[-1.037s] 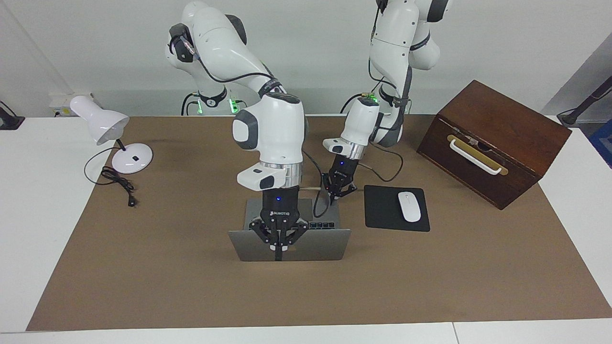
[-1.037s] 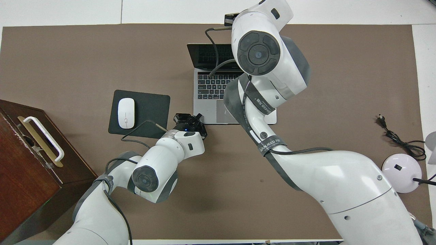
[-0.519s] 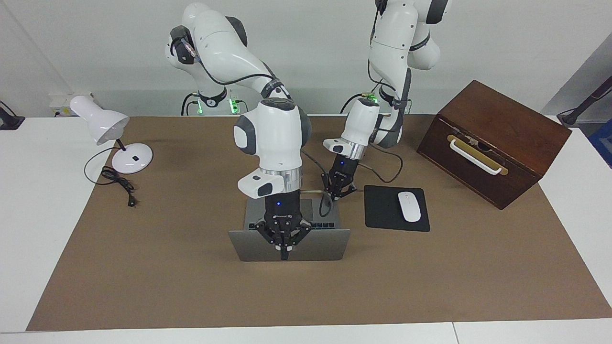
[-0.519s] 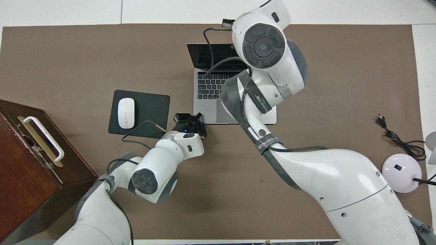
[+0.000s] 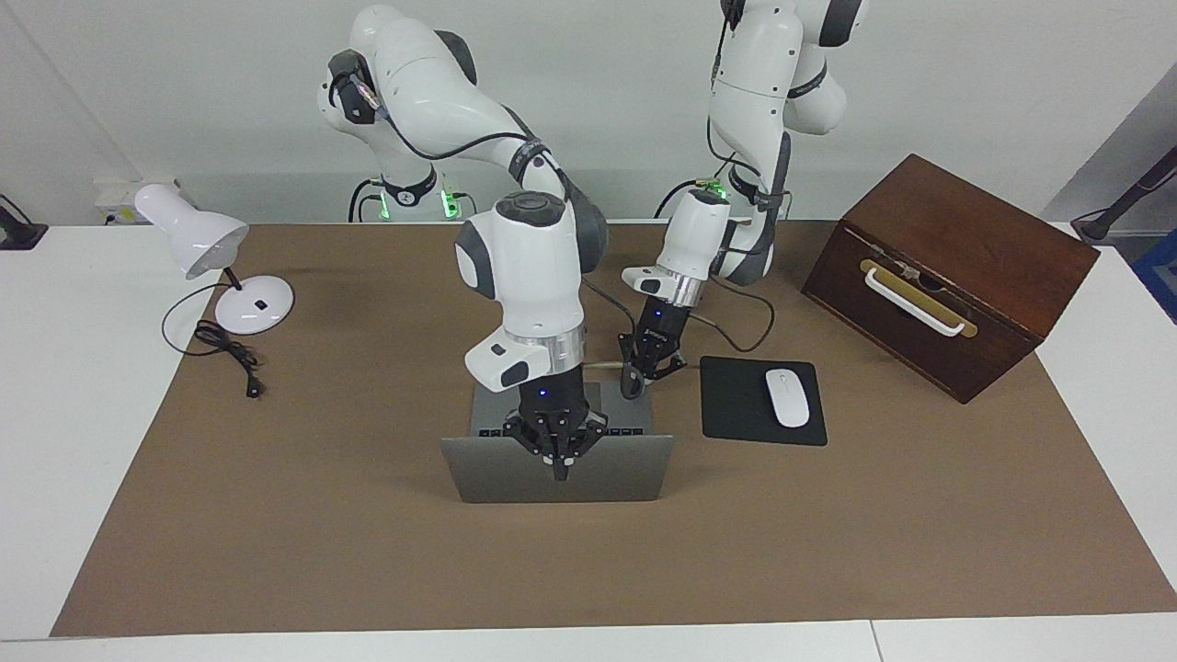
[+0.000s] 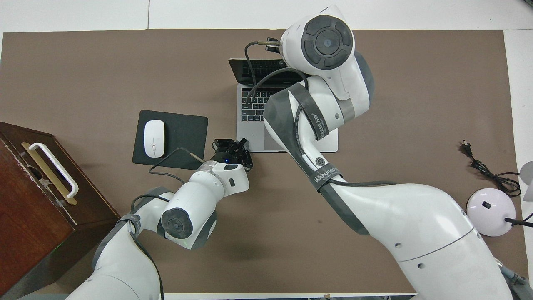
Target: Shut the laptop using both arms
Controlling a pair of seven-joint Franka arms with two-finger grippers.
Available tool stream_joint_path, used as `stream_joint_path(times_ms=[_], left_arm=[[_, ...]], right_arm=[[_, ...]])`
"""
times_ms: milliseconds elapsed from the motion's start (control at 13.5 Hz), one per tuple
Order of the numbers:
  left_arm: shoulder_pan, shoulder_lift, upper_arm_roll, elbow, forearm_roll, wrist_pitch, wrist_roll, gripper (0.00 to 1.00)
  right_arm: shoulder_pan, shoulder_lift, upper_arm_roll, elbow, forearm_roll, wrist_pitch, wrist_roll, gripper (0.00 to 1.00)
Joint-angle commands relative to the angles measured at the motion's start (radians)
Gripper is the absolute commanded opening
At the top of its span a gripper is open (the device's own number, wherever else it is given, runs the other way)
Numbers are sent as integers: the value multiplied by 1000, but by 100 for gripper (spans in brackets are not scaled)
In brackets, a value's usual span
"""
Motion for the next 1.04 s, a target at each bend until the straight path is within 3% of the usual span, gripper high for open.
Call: stream_joint_path(times_ms=[0, 370, 741, 963], left_arm=[[8, 83, 18, 6, 1, 8, 38, 0], [16, 88, 16, 6, 1, 6, 59, 0], [16, 96, 16, 2, 1, 9, 65, 0], [18, 97, 16, -12, 1, 32, 65, 0]], right_arm=[[-12, -5, 7, 16, 74, -83, -66, 0], [-20, -7, -8, 16, 242, -238, -181, 0], [-20, -7, -9, 16, 295, -376, -186, 0], [-20, -7, -11, 14, 307, -396, -186, 0]])
